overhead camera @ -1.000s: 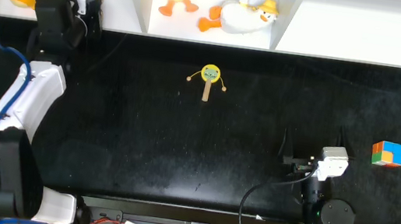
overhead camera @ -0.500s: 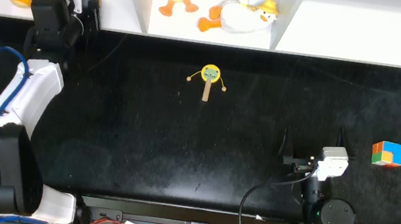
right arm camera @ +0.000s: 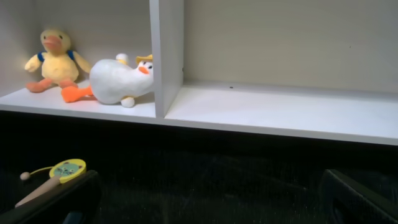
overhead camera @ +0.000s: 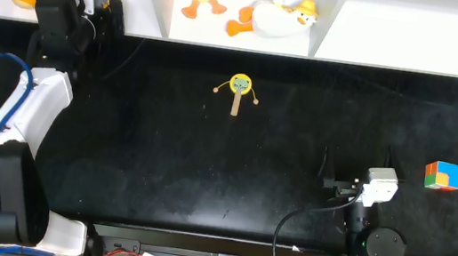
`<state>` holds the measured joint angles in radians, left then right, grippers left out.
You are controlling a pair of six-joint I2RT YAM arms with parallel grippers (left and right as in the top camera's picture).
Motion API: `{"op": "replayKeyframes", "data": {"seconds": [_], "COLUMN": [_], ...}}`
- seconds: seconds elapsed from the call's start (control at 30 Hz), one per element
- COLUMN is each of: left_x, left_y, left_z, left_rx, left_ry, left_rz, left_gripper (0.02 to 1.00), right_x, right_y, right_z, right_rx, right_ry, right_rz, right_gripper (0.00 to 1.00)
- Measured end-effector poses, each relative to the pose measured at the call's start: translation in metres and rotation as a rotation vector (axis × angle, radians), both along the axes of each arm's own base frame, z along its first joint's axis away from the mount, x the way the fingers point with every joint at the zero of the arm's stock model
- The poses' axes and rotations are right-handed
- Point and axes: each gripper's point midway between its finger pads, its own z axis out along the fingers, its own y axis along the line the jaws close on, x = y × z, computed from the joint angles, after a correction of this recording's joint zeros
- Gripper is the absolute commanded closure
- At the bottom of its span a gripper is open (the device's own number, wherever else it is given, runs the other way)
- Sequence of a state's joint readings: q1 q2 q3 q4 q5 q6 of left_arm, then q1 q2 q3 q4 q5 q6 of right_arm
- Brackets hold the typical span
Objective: Store Toys
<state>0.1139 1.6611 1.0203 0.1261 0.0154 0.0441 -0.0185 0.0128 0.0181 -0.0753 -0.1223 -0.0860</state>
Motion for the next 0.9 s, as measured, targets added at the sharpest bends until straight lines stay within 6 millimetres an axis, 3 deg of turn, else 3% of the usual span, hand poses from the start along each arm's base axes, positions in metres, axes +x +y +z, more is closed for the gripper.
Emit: {"op": "replayKeyframes", "data": {"seconds": [0.2,0.5,0.9], "left_x": [-0.017,-0.055,-0.115], "left_y": [-0.005,-0.011,-0.036], "left_z": [-0.01,0.028,0.042], "left_rx": [-0.018,-0.027,-0.021], "left_ry": [0.088,0.111,0.225], "left_rz": [-0.013,-0.023,-0.027], "left_gripper": [0.02,0.02,0.02], "right_x": [0.0,0.0,0.0], "right_y": [0.0,0.0,0.0], "right_z": [0.0,0.0,0.0], "right_rx": [0.0,0.0,0.0], "right_ry": [0.0,0.0,0.0], "right_rz": [0.0,0.0,0.0], "right_gripper": [0.007,0.005,0.005]}}
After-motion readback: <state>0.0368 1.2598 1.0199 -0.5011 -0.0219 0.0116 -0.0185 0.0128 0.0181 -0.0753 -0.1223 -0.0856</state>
